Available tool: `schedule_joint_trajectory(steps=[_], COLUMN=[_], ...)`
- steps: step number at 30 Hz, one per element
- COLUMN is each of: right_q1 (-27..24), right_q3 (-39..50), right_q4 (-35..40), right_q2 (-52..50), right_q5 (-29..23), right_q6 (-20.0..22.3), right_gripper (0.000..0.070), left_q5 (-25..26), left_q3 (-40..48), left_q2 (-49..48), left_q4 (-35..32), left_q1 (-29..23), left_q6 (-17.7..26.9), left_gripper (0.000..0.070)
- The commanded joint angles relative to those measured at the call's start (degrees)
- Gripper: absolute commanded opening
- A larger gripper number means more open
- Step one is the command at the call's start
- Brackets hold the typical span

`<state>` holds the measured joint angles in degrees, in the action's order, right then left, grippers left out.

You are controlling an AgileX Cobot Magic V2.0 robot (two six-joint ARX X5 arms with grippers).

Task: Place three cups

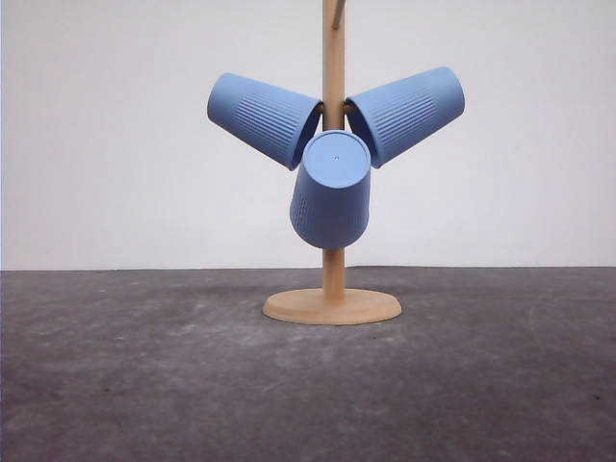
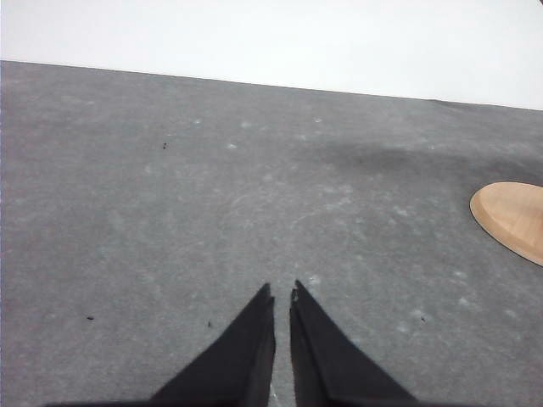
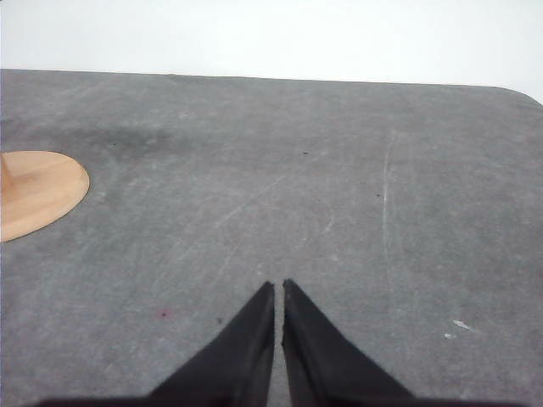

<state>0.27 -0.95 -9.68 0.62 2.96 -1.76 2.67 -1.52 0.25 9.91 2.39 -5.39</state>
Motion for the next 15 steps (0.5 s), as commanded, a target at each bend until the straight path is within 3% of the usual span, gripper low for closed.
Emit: schedule_joint_trajectory(steps=[1,15], right_q1=[-0.04,-0.04], right_q3=[0.22,0.22], right_q4=[0.66,0.66], right_q2=[-0.13,-0.13], right_q5=[-0.04,-0.04], right_q6=[-0.59,-0.59], right_gripper=[0.0017,0.0016], left_q5=[-0.13,-0.13], left_q3=[0.72,0.72], left_q2=[0.02,0.02], left_q4=[-0.92,-0.92], left_q1=[0.04,0.04], left_q6=[0.16,0.15], left_gripper=[0.0012,0.0012])
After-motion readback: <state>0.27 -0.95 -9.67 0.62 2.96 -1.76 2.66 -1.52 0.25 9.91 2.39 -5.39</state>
